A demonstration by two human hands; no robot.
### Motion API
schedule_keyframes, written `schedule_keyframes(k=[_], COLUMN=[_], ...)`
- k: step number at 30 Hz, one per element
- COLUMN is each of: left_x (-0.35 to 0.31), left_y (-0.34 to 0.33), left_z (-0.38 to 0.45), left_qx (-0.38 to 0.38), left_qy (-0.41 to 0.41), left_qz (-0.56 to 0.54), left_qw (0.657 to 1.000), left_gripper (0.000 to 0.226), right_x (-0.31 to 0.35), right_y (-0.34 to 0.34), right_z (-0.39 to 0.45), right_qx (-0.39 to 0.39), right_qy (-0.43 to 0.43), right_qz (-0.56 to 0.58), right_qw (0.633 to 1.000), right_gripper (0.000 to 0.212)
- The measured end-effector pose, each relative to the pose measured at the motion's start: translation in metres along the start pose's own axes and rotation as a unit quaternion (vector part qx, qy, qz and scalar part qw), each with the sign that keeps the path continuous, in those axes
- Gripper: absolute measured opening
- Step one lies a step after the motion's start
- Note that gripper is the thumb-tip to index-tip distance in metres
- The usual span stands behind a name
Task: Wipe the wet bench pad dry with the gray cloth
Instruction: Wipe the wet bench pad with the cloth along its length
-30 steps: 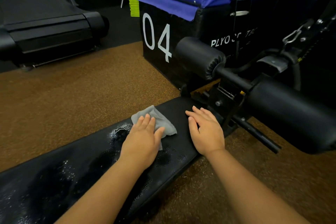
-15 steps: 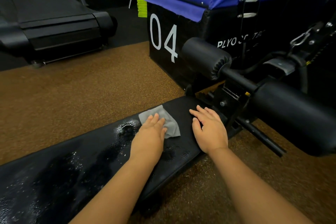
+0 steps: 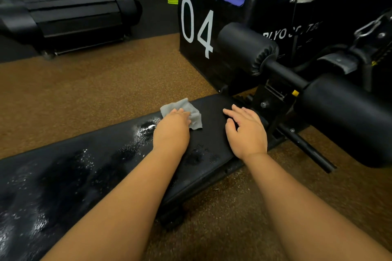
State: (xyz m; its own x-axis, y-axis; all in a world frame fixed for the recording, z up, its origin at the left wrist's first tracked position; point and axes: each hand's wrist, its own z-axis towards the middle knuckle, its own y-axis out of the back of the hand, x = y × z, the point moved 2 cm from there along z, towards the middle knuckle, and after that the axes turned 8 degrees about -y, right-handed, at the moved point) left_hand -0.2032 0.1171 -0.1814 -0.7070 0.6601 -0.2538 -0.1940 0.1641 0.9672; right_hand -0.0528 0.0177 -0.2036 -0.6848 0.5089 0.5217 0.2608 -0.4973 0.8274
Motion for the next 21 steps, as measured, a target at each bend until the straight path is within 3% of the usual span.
schedule_keyframes(k=[5, 11, 15, 21], left_x=[-0.006, -0.012, -0.01, -0.043], left_y=[0.0, 0.009, 0.012, -0.01], left_z=[-0.022, -0.053, -0.036, -0.052], left_qx=[-0.026, 0.007, -0.032, 0.008], left_qy=[0.017, -0.087, -0.058, -0.077], left_qz=[0.008, -0.028, -0.056, 0.07], left_qw=[0.999, 0.996, 0.996, 0.995], left_gripper=[0.03, 0.027, 0.03, 0.03], right_x=[0.001, 0.0, -0.001, -0.001], right_y=[0.001, 0.0, -0.001, -0.001], right_z=[-0.002, -0.001, -0.001, -0.001], right_qx=[0.002, -0.003, -0.016, -0.021], right_qy=[0.0, 0.0, -0.005, -0.007], right_qz=[-0.006, -0.002, 0.014, 0.023], right_qw=[1.0, 1.0, 1.0, 1.0], right_gripper=[0.037, 0.037, 0.036, 0.036])
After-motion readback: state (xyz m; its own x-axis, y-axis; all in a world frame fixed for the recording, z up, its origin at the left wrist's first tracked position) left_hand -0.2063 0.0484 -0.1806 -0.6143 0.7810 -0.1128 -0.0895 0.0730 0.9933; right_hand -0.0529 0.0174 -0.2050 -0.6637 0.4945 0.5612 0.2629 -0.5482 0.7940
